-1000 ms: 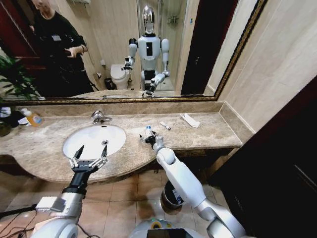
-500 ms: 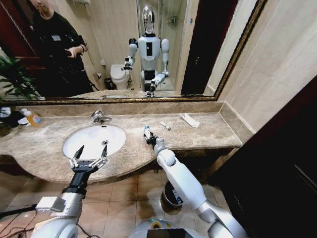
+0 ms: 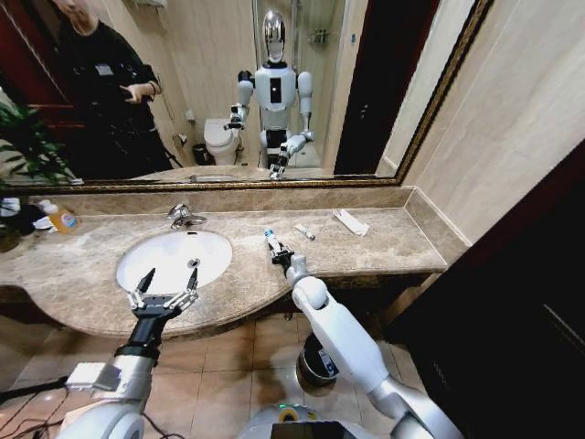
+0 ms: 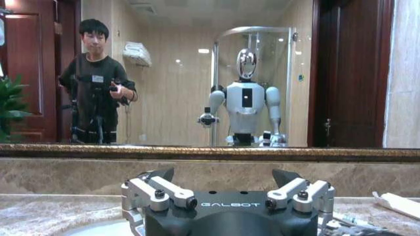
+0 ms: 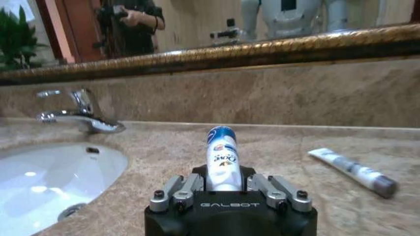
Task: Pick up the trash from the sink and place it in the trash bin.
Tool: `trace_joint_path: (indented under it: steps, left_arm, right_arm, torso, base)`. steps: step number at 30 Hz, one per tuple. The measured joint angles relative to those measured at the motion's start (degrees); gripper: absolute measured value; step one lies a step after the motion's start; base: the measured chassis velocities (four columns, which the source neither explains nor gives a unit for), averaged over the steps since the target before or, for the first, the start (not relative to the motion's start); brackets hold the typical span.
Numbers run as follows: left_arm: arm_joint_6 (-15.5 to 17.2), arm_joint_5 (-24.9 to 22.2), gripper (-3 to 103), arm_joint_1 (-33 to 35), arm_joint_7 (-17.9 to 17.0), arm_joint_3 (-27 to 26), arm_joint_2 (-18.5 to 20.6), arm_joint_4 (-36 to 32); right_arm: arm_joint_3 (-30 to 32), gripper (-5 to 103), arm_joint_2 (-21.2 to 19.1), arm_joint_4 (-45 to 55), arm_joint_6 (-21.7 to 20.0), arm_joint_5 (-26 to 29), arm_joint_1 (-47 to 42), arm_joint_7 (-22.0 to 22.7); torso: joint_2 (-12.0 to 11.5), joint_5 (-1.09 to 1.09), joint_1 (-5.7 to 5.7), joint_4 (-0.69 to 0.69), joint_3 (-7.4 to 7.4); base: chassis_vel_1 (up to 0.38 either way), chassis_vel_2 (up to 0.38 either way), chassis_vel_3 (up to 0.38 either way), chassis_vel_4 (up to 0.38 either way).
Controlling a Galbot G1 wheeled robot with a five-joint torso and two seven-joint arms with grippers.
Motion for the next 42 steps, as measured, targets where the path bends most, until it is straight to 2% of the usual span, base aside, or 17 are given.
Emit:
trace_joint_path:
  steps: [2,5,7,10,14,19,21,32,35,42]
  left_arm:
    - [0.00,0.00,100,0.00,0.00,0.00,0.00,0.00]
    - [0.00,0.00,100,0.00,0.00,0.00,0.00,0.00]
    - [0.00,0.00,100,0.00,0.00,0.00,0.00,0.00]
    - [0.00,0.00,100,0.00,0.01,0.00,0.00,0.00]
    - [0.00,0.00,100,0.00,0.01,0.00,0.00,0.00]
    - [0.00,0.00,100,0.00,0.00,0.00,0.00,0.00]
    - [0.00,0.00,100,0.00,0.00,0.00,0.00,0.00]
    - [0.00,0.00,100,0.00,0.00,0.00,0.00,0.00]
    - [0.00,0.00,100,0.00,0.00,0.00,0.00,0.00]
    - [0.00,0.00,100,0.00,0.00,0.00,0.00,0.00]
  right_arm:
    - [0.28,29,-0.72,1.35,-0.05,0.22,-0.93,0.09]
    - [2.35,29,-4.00,6.71,0.35,0.40,-6.01,0.07]
    - [2.65,29,-4.40,7.34,0.44,0.39,-6.70,0.04]
    - [6.10,29,-8.33,14.62,1.21,0.11,-13.68,-1.11]
    - [8.11,29,-10.71,18.99,2.41,0.00,-18.45,-1.65]
    - [10.72,29,-12.65,22.98,3.00,2.40,-24.49,-2.03]
    - [13.09,29,-13.25,25.06,4.03,2.46,-29.50,-3.70]
    - [22.30,29,-9.36,24.90,9.41,-3.37,-42.16,-9.54]
    - [23.88,29,-8.30,21.23,10.68,-4.61,-42.92,-10.79]
    - [24.16,29,-6.39,12.97,10.80,-5.36,-41.42,-11.65]
  torso:
    - [0.00,0.00,0.00,0.00,0.00]
    - [0.00,0.01,0.00,0.00,0.00]
    - [0.00,0.01,0.00,0.00,0.00]
    - [0.00,-0.01,0.00,-0.01,-0.01]
    - [0.00,0.00,0.00,-0.01,-0.01]
    - [0.00,0.00,0.00,-0.01,-0.01]
    - [0.00,0.00,-0.01,-0.01,-0.01]
    - [0.00,-0.01,-0.01,-0.01,-0.01]
    - [0.00,0.00,-0.01,-0.01,-0.01]
    - [-0.01,0.00,0.00,0.00,0.00]
  base:
    - [0.000,0.000,0.000,0.000]
    - [0.000,0.000,0.000,0.000]
    - [0.000,0.000,0.000,0.000]
    - [0.000,0.000,0.000,0.000]
    - [0.000,0.000,0.000,0.000]
    - [0.000,0.000,0.000,0.000]
    - [0.000,0.000,0.000,0.000]
    - [0.000,0.000,0.000,0.000]
    - [0.000,0.000,0.000,0.000]
    - [0.000,0.000,0.000,0.000]
